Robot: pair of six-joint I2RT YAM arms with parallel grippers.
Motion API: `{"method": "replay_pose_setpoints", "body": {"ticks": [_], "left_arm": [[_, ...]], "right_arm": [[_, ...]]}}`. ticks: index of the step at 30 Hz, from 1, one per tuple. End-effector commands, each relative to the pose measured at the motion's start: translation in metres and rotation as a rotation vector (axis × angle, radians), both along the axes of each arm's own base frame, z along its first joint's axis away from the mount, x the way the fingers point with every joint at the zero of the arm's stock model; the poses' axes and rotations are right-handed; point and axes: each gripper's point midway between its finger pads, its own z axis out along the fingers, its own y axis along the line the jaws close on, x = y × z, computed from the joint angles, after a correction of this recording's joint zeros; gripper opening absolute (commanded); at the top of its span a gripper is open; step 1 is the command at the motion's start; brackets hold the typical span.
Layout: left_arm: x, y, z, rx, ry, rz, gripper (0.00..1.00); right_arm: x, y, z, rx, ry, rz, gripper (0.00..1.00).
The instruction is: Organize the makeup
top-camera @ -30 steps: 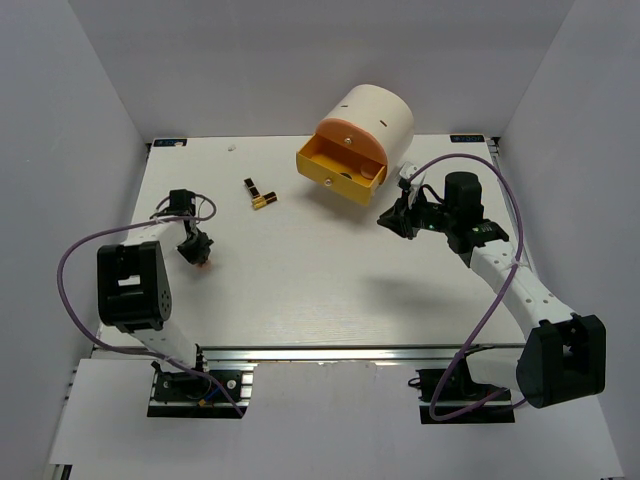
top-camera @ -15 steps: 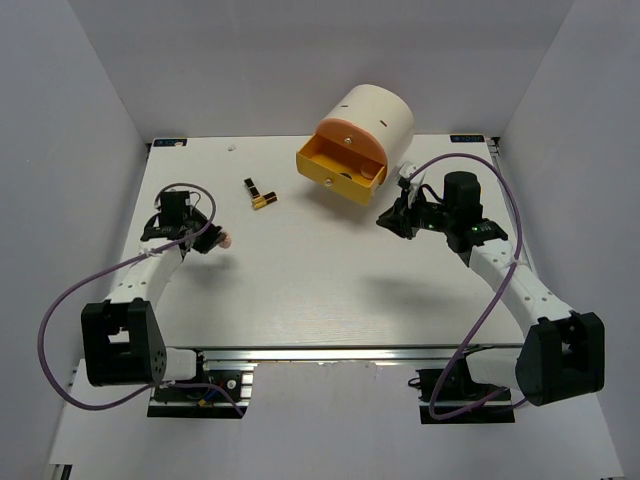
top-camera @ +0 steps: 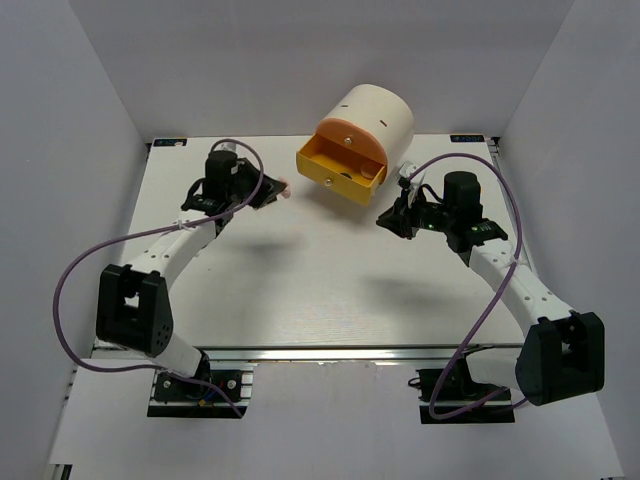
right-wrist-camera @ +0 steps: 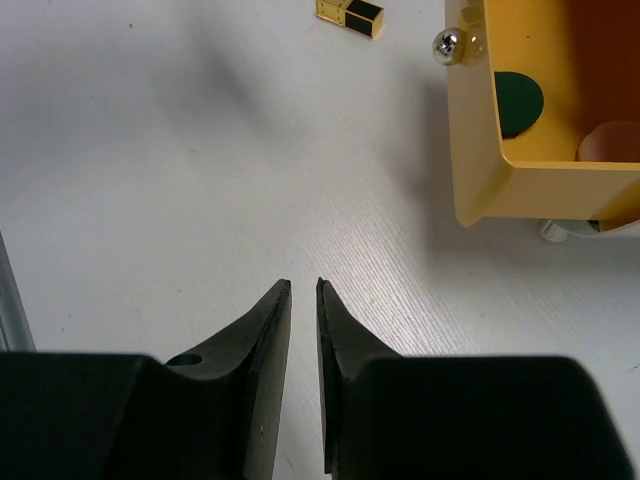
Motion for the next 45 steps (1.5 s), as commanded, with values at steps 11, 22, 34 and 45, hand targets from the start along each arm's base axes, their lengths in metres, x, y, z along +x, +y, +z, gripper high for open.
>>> {"method": "replay_pose_setpoints", "body": {"ticks": [11,22,34,45], "left_arm": [[0.063,-0.103,0.060,-0.158,-0.186,-0.160,0.00],[0.093,-0.125,0.052,-0.160,-0.166,-0.169,0.45],[0.091,-0.102,0.087,-0.030,-0.234,-0.150,0.55],[0.010,0.089,0.038,0.250,-0.085,0.170,0.64]], "right_arm": [[0.000,0.001,0.023,0.031,-0.074,0.009,0.23],[0.005,-0.001,0.017,0.018,-0.068,-0.021,0.27],[0.003,0.017,0.005,-0.008,0.015,0.060,0.32],[-0.031,0.094,-0.039,-0.189,0.156,0.286,0.63]]}}
